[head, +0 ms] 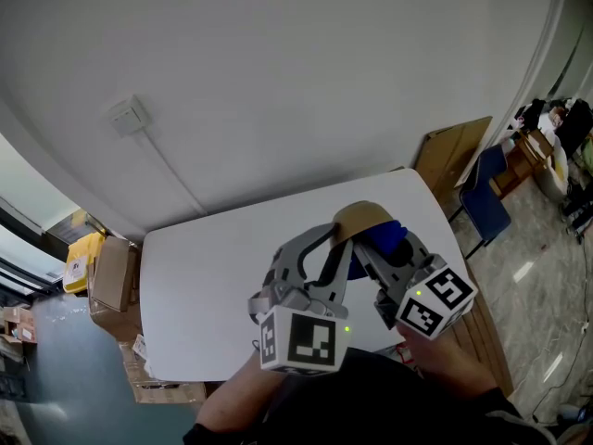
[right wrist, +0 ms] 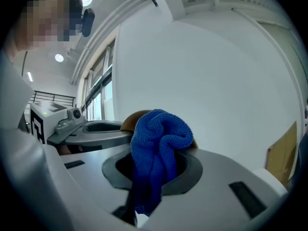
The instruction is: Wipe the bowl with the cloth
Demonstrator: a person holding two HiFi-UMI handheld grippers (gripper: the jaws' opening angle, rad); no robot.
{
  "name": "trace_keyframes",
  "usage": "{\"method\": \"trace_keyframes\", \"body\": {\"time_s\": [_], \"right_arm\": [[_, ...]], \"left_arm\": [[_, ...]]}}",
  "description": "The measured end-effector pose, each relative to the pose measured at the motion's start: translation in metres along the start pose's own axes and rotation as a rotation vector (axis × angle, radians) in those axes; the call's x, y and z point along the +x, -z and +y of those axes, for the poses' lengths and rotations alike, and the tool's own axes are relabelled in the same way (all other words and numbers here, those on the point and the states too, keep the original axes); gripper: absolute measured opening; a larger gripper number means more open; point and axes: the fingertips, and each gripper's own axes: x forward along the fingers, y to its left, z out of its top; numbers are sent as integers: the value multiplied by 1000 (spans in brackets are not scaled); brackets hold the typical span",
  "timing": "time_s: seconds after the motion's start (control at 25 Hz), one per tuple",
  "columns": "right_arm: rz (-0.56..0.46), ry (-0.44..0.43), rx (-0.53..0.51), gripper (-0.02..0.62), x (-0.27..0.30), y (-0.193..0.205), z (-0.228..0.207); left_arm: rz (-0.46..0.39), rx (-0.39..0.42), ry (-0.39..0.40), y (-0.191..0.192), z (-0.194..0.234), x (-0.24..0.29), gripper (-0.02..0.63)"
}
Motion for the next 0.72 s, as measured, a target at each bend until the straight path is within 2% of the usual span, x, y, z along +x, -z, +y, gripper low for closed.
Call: {"method": "trace_keyframes", "body": {"time_s": [0.08,0.28,0.36,0.52,0.72], "right_arm": [[13,-21,-3,75,4,2,5],[84,-53,-1,105,10,15,11],[115,-67,5,129,9,24,14],[144,-55,39,152,5,37,10],[170,-32,40,152,6,45,4]], "left_arm": [[-13,-60,34,3,0,1,69],[-6,-371,140,35,9,9,74],[18,-444,145,51,8,10,74],[43,-448,115,67,9,10,67],[44,-492,101,78,15,10,67]]}}
